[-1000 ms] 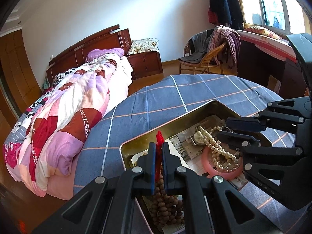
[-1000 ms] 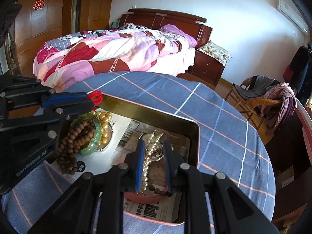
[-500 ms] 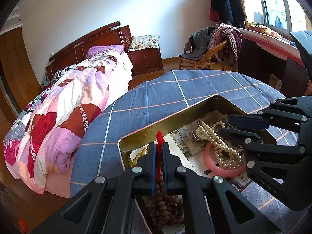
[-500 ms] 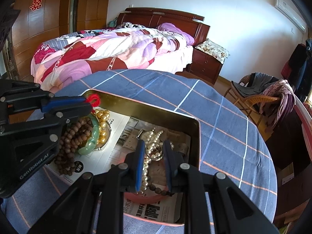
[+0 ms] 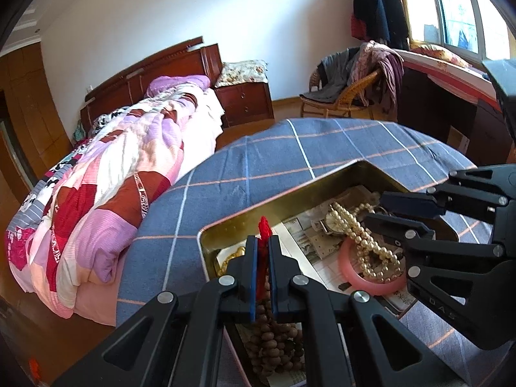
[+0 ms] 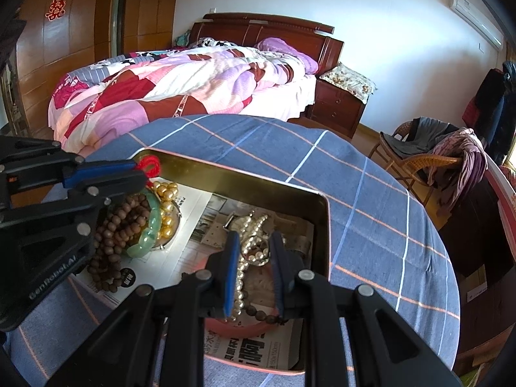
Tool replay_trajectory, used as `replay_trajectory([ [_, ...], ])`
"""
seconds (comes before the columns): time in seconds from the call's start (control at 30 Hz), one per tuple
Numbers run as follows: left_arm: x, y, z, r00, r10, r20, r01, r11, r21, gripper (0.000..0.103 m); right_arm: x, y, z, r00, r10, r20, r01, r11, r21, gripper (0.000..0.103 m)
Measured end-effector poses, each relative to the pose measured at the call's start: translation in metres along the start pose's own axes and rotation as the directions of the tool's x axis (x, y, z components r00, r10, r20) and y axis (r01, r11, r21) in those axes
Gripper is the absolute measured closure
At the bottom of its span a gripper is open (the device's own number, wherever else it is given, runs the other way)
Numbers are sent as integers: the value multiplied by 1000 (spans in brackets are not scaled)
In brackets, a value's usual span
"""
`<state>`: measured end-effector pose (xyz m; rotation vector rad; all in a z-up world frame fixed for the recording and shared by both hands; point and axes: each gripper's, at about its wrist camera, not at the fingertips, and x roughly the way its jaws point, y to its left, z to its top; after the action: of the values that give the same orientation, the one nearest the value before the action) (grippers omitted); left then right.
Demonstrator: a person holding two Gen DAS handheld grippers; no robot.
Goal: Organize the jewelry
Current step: 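Lower the red cord and silver ring into the tin and open both tools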
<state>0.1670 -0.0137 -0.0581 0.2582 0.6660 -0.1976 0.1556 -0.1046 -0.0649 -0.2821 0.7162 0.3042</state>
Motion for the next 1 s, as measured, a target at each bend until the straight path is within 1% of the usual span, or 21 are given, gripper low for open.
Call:
replay_trajectory([
  [0.03,-1,0,0,1000,-2,-2,2,1000,-5,96,0,-1,-1,1000,-2,1,2,1000,5,81],
  [0.07,-3,1,0,1000,-1,-1,1,1000,-8,93,-1,-1,-2,1000,-7,3,7,1000,9,79],
  [0.1,-5,1,0,1000,0,3,0,1000,-9,80,-2,-2,-2,1000,-13,6,13,1000,13,67],
  [0.13,-10,1,-1,1000,10,12,-9,1000,-12,69,-3,-3,-3,1000,-12,12,12,1000,18,60],
  [0.17,-14,2,-2,999,27,25,-27,999,-20,42,-6,-5,-4,1000,-9,21,8,1000,29,49],
  [0.2,-21,3,-4,997,57,53,-55,998,-37,20,-9,-7,-6,999,-14,29,13,999,40,46],
  [0.23,-31,6,-7,994,72,88,-67,996,-63,17,-13,-8,-7,999,-22,34,20,999,51,46],
  [0.3,-40,10,-10,994,40,102,-30,995,-95,17,-18,-9,-11,999,-28,31,26,998,65,46],
  [0.37,-49,13,-15,994,46,96,-34,992,-125,17,-24,-9,-14,999,-49,23,48,996,69,46],
  [0.4,-55,13,-18,994,48,99,-34,990,-138,17,-28,-9,-16,998,-56,26,53,996,77,44],
  [0.5,-70,12,-28,993,29,114,-10,987,-162,17,-42,-8,-22,998,-53,40,49,994,101,41],
  [0.57,-75,9,-31,993,31,114,-12,986,-164,17,-49,-7,-24,997,-55,49,50,993,104,41],
  [0.67,-81,6,-36,993,25,117,-6,987,-162,17,-60,-4,-25,996,-51,70,43,993,105,38],
  [0.77,-83,1,-37,992,29,119,-11,989,-147,17,-66,1,-22,995,-54,88,45,994,96,37],
  [1.0,-87,-2,-39,993,25,120,-8,989,-145,17,-68,3,-21,993,-48,103,38,995,96,34],
])
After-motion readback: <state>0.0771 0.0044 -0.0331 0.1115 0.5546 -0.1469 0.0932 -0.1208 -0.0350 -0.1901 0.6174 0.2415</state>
